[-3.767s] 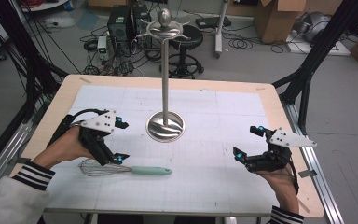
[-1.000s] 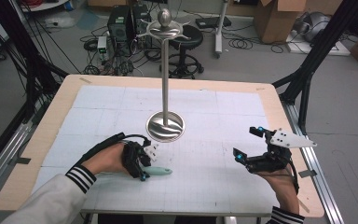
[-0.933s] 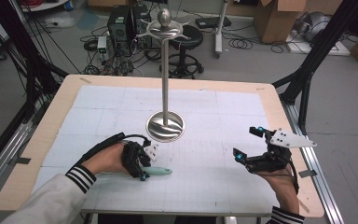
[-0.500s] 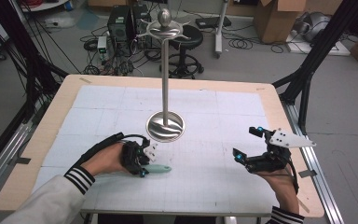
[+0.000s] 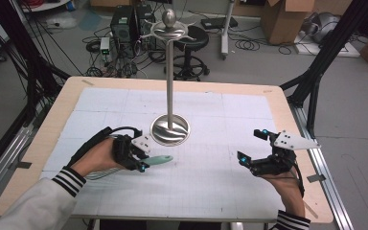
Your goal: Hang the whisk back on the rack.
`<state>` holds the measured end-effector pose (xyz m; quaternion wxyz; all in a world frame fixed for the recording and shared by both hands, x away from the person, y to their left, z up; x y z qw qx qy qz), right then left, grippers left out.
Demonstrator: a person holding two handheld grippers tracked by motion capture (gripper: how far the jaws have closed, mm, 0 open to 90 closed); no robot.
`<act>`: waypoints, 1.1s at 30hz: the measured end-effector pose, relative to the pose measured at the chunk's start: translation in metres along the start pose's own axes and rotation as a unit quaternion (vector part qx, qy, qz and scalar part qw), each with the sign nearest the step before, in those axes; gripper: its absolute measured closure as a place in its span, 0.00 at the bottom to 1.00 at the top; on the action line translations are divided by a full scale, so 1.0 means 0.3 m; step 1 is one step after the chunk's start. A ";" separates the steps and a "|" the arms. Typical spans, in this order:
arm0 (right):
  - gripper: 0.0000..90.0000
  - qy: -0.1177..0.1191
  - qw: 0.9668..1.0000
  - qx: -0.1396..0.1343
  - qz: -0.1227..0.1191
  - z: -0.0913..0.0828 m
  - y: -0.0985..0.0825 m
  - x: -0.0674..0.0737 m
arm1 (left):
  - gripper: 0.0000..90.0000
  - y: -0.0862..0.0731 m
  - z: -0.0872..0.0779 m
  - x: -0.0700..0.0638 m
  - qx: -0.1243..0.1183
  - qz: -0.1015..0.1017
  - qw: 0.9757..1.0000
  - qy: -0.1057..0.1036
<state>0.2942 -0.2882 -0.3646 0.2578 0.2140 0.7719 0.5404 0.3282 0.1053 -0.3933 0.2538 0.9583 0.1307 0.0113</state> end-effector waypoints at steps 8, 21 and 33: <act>0.00 0.003 1.000 0.003 0.003 0.006 -0.002 0.003 | 0.76 0.004 -0.052 0.004 -0.047 -0.006 0.999 -0.004; 0.00 0.002 1.000 0.001 0.002 0.002 0.001 0.002 | 0.76 0.022 -0.143 0.010 -0.119 -0.032 0.992 -0.011; 0.00 0.002 1.000 0.001 0.002 0.002 0.002 0.004 | 0.76 0.038 -0.229 0.019 -0.182 -0.061 0.981 -0.015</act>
Point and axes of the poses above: each handheld gripper's, and its own axes: z roughly forward along the jaws, y roughly out of its top, x roughly to its left, the point moved 3 cm from there along z, roughly forward along the jaws, and after that the axes turned 11 degrees about -z, right-handed, at the moved point
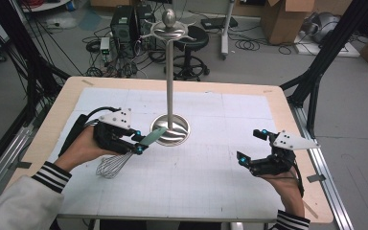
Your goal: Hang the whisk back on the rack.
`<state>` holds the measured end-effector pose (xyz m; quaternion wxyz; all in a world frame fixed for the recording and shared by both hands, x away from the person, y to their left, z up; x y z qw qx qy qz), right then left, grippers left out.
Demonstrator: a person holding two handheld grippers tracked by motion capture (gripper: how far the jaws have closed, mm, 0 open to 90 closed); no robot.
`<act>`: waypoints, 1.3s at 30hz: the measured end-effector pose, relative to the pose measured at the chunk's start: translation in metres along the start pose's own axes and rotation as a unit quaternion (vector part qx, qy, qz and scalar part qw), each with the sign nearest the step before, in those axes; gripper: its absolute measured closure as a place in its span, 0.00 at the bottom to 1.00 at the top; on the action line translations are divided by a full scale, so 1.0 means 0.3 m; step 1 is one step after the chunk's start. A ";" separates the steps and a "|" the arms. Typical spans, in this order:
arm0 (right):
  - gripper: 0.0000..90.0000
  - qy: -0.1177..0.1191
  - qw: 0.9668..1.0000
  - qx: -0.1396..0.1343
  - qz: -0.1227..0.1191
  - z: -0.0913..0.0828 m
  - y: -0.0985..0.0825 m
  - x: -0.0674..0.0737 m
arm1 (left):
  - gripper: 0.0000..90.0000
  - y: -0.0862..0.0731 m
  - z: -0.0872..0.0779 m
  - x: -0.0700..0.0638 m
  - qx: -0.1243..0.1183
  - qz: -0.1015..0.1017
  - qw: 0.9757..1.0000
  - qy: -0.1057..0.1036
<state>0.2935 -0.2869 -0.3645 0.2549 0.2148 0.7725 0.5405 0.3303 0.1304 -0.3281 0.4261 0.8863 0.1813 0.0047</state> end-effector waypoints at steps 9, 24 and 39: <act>0.00 -0.001 1.000 0.000 0.000 -0.002 0.000 0.000 | 0.76 0.033 -0.052 0.010 -0.047 -0.014 0.999 0.009; 0.00 0.000 1.000 0.000 -0.001 -0.004 0.001 0.001 | 0.76 0.106 -0.131 0.025 -0.104 -0.024 0.992 0.065; 0.00 -0.001 1.000 -0.002 0.001 -0.007 -0.002 -0.001 | 0.76 0.167 -0.196 0.054 -0.130 -0.044 0.987 0.086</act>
Point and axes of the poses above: each handheld gripper's, and its own axes: z roughly forward along the jaws, y roughly out of its top, x roughly to its left, the point moved 3 cm from there along z, roughly forward along the jaws, and after that the axes turned 11 degrees about -z, right-handed, at the moved point
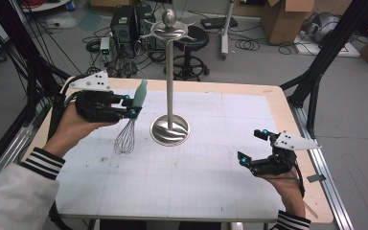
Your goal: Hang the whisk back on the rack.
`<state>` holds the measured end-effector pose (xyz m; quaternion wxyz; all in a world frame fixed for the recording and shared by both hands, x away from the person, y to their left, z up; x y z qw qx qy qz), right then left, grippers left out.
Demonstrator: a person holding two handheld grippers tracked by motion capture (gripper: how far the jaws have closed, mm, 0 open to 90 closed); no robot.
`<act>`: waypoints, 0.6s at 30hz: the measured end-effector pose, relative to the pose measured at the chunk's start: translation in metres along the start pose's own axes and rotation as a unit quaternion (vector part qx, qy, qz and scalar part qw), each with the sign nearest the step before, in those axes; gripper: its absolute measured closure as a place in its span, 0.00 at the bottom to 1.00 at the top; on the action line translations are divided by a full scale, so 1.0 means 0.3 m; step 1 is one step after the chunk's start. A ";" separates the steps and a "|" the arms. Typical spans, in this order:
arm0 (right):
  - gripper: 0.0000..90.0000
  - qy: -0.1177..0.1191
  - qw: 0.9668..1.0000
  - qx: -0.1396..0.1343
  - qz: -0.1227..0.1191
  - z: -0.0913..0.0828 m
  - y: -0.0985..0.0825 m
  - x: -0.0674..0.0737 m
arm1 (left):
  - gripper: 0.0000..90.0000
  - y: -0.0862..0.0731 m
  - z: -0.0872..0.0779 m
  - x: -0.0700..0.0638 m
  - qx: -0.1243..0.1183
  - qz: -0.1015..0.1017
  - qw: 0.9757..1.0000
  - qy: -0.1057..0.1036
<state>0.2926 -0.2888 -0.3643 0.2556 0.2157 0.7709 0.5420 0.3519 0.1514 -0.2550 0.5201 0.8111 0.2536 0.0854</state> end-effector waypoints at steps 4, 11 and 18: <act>0.00 0.000 1.000 0.000 -0.001 -0.002 0.000 -0.001 | 0.76 0.016 -0.013 0.011 -0.003 -0.004 1.000 0.003; 0.00 0.001 1.000 0.000 0.001 -0.002 -0.003 -0.002 | 0.76 0.053 -0.033 0.026 -0.011 -0.009 1.000 0.011; 0.00 0.000 1.000 0.000 0.003 -0.004 -0.008 -0.004 | 0.76 0.095 -0.044 0.044 -0.024 -0.016 0.999 0.022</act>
Point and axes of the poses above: each handheld gripper's, and its own axes: z roughly forward along the jaws, y roughly out of its top, x roughly to its left, the point moved 3 cm from there along z, roughly forward along the jaws, and after that the axes turned 11 degrees about -z, right-handed, at the moved point
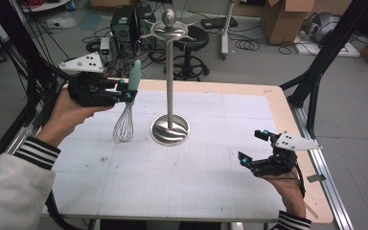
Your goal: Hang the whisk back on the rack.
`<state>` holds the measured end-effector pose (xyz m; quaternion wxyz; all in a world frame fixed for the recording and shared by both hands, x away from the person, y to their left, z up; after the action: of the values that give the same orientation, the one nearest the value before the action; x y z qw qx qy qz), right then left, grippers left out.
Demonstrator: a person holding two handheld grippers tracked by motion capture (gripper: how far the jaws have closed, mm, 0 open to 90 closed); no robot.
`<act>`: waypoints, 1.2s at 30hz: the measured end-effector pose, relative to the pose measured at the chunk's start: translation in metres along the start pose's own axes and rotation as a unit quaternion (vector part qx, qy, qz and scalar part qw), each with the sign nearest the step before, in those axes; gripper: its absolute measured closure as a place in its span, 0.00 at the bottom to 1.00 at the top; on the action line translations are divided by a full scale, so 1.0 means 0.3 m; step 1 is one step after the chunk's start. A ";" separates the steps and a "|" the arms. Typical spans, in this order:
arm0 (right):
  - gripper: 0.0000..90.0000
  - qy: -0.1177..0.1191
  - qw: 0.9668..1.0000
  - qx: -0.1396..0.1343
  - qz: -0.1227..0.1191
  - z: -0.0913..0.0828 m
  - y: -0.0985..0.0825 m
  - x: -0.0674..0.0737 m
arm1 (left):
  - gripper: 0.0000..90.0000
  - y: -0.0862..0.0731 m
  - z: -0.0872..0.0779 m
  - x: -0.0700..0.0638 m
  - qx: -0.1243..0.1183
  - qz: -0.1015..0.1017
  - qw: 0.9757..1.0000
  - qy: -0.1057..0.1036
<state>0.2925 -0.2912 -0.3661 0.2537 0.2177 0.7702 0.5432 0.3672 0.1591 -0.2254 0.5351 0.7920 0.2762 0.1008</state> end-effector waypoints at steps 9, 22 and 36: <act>0.00 0.000 1.000 -0.001 0.002 -0.007 -0.005 -0.003 | 0.76 0.052 -0.009 0.031 -0.008 -0.008 1.000 0.017; 0.00 -0.002 1.000 -0.003 0.004 -0.014 -0.007 -0.004 | 0.76 0.144 -0.019 0.056 -0.021 -0.009 0.999 0.038; 0.00 0.000 1.000 -0.007 0.004 -0.022 -0.007 -0.005 | 0.76 0.177 0.004 0.052 -0.014 -0.013 0.999 0.046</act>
<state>0.2895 -0.2977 -0.3660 0.2533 0.2191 0.7655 0.5494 0.3982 0.1522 -0.1799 0.5344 0.7750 0.3094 0.1341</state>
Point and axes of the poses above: each handheld gripper's, and its own axes: z roughly forward along the jaws, y roughly out of its top, x roughly to its left, the point moved 3 cm from there along z, roughly forward along the jaws, and after that the axes turned 11 degrees about -z, right-handed, at the moved point
